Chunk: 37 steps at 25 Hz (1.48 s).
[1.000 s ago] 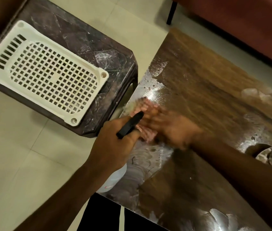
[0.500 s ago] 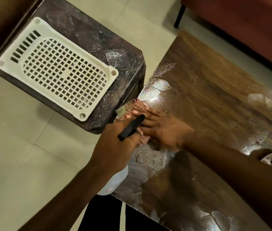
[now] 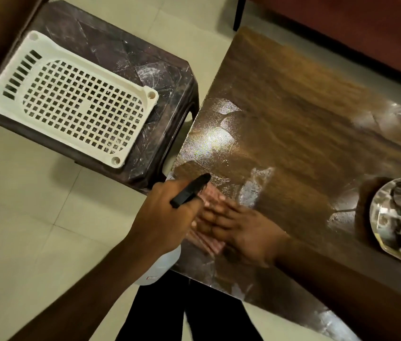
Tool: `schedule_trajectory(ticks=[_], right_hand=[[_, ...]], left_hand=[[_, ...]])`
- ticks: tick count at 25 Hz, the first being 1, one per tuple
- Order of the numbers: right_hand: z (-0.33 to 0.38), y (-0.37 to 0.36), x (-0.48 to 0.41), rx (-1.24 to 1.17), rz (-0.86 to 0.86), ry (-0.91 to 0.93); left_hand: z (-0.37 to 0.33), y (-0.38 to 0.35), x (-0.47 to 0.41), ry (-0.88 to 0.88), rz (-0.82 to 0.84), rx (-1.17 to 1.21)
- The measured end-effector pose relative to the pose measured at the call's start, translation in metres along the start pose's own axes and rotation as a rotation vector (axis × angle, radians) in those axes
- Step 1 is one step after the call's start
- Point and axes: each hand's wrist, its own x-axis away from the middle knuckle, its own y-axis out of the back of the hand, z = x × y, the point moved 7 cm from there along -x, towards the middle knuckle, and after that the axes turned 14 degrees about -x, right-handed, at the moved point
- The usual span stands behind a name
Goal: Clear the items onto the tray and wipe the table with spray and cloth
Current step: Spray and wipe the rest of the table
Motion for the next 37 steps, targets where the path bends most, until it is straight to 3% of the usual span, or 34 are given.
schedule_trajectory(ticks=[1,3,7,9,11,14,16,18,22,24,26,28,30,32,35,37], right_hand=[[0.003,-0.007,0.021,0.038,0.08,0.123],[-0.028,0.007,0.052,0.082,0.056,0.037],[-0.105,0.059,0.101,-0.157,-0.54,-0.781],[-0.097,0.054,0.1,-0.297,-0.719,-1.02],[-0.056,0.032,0.071,-0.2,-0.604,-0.848],[0.041,-0.04,0.063,-0.008,-0.205,-0.188],[0.058,-0.067,0.094,0.038,-0.076,-0.021],[0.042,-0.07,0.128,0.028,-0.172,-0.201],[0.033,-0.075,0.19,-0.229,-0.796,-1.002],[0.067,-0.095,0.169,-0.383,-0.985,-1.243],[0.1,-0.108,0.127,-0.403,-0.906,-1.106],[0.121,-0.123,0.106,-0.281,-0.63,-0.758],[0.12,-0.128,0.127,-0.178,-0.467,-0.579],[0.111,-0.126,0.158,-0.21,-0.558,-0.723],[0.113,-0.125,0.165,-0.403,-0.97,-1.214],[0.128,-0.118,0.118,-0.478,-1.091,-1.291]], left_hand=[[-0.001,-0.003,0.005,-0.014,0.007,-0.003],[-0.002,-0.009,0.014,-0.021,0.016,0.011],[0.001,-0.024,0.042,0.028,0.034,-0.039],[0.003,-0.035,0.062,0.075,0.052,-0.029],[0.009,-0.047,0.081,0.109,0.075,-0.021],[0.021,-0.068,0.109,0.111,0.135,-0.027],[0.029,-0.075,0.124,0.09,0.111,0.009],[0.037,-0.078,0.134,0.068,0.074,0.044],[0.055,-0.079,0.148,0.018,0.064,-0.007],[0.064,-0.078,0.152,0.028,0.048,-0.029],[0.069,-0.077,0.154,0.04,0.039,-0.037],[0.071,-0.077,0.155,0.035,0.053,-0.041],[0.073,-0.072,0.156,0.037,0.051,-0.025],[0.075,-0.061,0.156,0.047,0.016,-0.012],[0.08,-0.045,0.153,0.075,-0.028,0.024],[0.083,-0.036,0.149,0.097,-0.044,0.039]])
